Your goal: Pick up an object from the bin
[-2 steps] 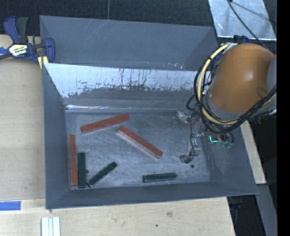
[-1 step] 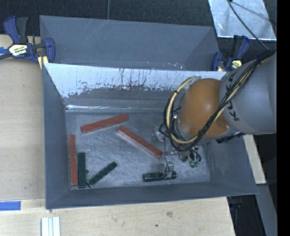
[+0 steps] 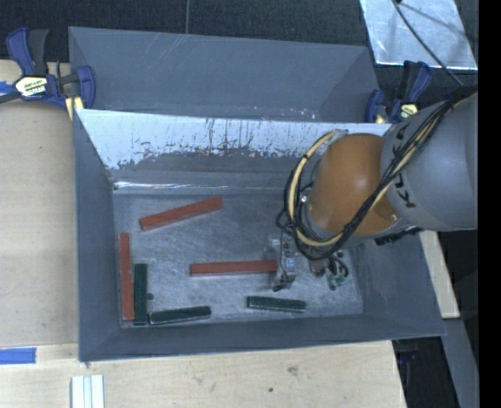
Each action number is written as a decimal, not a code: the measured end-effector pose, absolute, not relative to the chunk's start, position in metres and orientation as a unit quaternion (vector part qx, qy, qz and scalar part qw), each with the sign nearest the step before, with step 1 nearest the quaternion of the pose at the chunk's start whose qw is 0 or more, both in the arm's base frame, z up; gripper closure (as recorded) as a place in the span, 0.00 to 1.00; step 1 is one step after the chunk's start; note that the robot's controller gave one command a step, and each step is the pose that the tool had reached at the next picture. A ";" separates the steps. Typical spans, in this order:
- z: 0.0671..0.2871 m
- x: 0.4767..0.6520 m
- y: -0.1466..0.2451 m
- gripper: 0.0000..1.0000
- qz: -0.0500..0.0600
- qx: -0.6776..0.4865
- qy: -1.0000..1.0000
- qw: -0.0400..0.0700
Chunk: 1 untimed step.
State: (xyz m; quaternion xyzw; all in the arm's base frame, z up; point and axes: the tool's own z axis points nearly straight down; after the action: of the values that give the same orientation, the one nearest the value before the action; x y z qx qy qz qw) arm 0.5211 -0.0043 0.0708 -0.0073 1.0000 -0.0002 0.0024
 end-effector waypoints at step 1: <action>0.097 0.562 -0.012 1.00 -0.001 -0.164 0.986 0.004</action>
Offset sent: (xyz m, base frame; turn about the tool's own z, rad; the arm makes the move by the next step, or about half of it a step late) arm 0.0391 -0.0072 0.0256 -0.3158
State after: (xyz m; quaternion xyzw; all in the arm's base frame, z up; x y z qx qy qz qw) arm 0.5619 -0.0120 0.0974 -0.1638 0.9865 -0.0006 0.0036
